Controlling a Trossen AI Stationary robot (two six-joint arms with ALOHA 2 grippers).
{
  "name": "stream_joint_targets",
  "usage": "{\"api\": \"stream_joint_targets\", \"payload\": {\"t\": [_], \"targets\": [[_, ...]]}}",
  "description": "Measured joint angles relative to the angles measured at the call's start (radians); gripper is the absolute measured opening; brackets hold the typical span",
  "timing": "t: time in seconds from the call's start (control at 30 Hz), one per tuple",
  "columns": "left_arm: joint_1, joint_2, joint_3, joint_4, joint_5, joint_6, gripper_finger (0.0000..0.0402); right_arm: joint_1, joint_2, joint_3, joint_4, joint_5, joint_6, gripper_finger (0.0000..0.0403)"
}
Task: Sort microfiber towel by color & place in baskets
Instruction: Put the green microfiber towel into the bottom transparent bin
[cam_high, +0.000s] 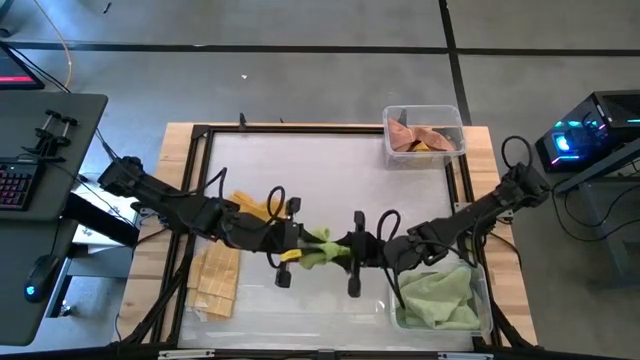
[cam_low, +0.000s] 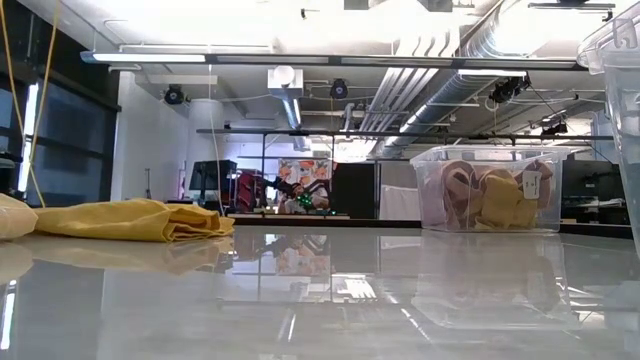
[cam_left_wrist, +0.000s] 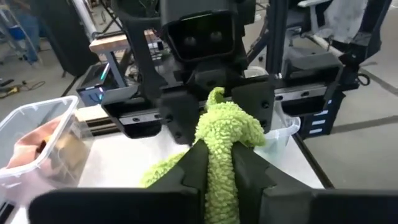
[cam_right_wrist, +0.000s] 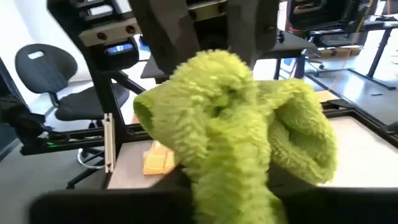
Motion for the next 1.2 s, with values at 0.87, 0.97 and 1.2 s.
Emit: {"api": "stream_joint_targets", "payload": {"t": [0.87,0.97,1.2], "targets": [[0.013,-0.075,-0.001,-0.302,-0.088,-0.137,0.0067,0.535,-0.207,0.000,-1.216,-0.413,1.599,0.0023],[0.019,-0.075,-0.001,-0.302,-0.088,-0.137,0.0067,0.536,-0.166,0.000,-1.260,-0.413,1.613,0.0025],[0.019,-0.075,-0.001,-0.301,-0.088,-0.137,0.0067,0.528,-0.083,0.000,-1.341,-0.427,1.594,0.0102]]}}
